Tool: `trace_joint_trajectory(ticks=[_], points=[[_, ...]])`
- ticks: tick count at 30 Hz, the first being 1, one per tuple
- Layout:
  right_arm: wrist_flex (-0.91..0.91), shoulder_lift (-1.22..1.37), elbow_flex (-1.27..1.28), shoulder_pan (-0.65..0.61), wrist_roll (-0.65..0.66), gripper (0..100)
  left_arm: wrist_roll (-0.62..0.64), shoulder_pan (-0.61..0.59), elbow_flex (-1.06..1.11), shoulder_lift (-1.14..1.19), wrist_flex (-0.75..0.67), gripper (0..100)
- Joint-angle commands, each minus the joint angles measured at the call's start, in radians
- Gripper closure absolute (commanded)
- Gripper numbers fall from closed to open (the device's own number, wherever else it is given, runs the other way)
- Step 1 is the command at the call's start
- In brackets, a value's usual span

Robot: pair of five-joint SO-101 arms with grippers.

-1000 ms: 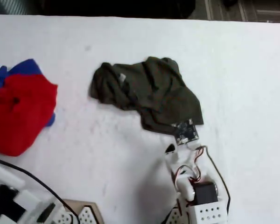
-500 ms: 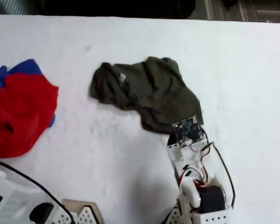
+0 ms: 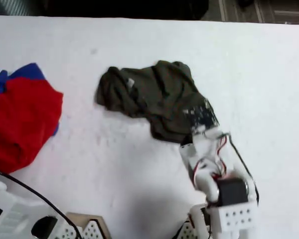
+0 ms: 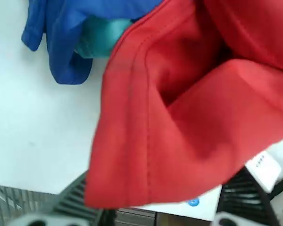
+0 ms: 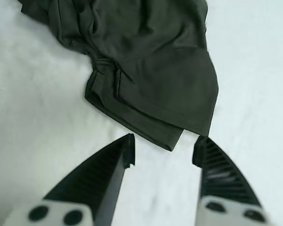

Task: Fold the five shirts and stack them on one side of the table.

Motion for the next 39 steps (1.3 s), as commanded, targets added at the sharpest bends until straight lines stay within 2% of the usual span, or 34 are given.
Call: trace_joint_trajectory(ticks=[1,5,14,20,23,27,30,33,36,39], points=[[0.053,0.137,-0.158,-0.002,0.002,77.6,-0.046,0.025,-0.003,-0.054,0.006,69],[0.084,0.211,-0.25,-0.002,0.002,77.6,-0.032,0.124,0.021,-0.2,0.006,69],[0.081,0.245,-0.281,-0.027,0.002,77.4,0.23,0.49,0.029,-0.446,0.005,69],[0.067,0.246,-0.282,-0.081,0.002,77.2,0.431,0.792,0.08,-0.397,0.0,70],[0.067,0.246,-0.284,-0.102,0.002,77.2,0.499,0.878,0.133,-0.288,0.0,72],[0.068,0.246,-0.284,-0.104,0.002,77.2,0.502,0.895,0.143,-0.122,-0.044,74],[0.068,0.246,-0.285,-0.102,0.002,77.2,0.496,0.862,0.143,0.01,-0.11,74],[0.071,0.248,-0.315,-0.102,0.002,77.2,0.479,0.796,0.14,0.151,-0.173,74],[0.068,0.255,-0.345,-0.104,0.002,77.4,0.397,0.722,0.133,0.285,-0.192,74],[0.076,0.323,-0.373,-0.09,0.0,77.5,0.382,0.601,0.038,0.403,-0.192,74]])
